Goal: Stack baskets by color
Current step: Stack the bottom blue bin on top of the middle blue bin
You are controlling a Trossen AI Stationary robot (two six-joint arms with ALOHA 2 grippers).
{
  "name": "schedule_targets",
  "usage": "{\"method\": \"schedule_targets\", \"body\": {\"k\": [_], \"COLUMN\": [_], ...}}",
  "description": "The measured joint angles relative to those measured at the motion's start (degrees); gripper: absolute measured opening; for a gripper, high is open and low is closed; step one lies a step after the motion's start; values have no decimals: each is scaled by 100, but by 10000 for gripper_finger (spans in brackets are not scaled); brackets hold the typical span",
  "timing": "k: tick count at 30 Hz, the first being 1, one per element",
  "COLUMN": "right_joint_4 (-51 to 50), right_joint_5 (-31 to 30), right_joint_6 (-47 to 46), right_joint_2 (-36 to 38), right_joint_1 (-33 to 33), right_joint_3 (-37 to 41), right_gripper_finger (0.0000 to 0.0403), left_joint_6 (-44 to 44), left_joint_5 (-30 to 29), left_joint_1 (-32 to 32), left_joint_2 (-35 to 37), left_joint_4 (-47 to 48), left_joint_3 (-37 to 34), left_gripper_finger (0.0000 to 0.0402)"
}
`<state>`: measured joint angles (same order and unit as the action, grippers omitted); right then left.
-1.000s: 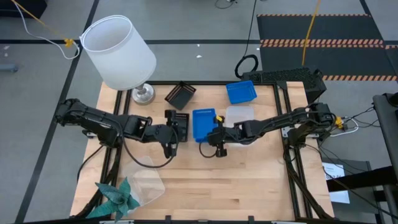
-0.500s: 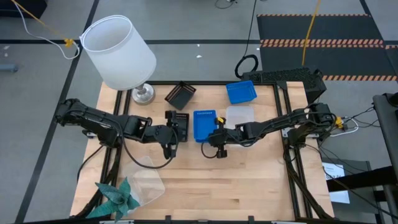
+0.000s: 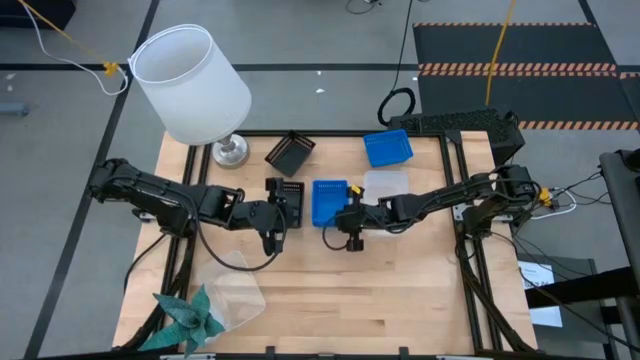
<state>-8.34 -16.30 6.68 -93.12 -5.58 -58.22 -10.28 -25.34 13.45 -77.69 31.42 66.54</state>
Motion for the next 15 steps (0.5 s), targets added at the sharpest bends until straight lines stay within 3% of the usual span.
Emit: {"method": "schedule_targets", "body": {"k": [15], "right_joint_4": [-6], "right_joint_5": [9], "right_joint_6": [-146], "right_joint_2": [0], "right_joint_1": [-2], "right_joint_3": [0], "right_gripper_finger": [130], "left_joint_6": [0], "left_joint_5": [0], "left_joint_1": [1], "left_joint_2": [0], "left_joint_4": [0], "left_joint_3": [0], "left_gripper_finger": [93]}}
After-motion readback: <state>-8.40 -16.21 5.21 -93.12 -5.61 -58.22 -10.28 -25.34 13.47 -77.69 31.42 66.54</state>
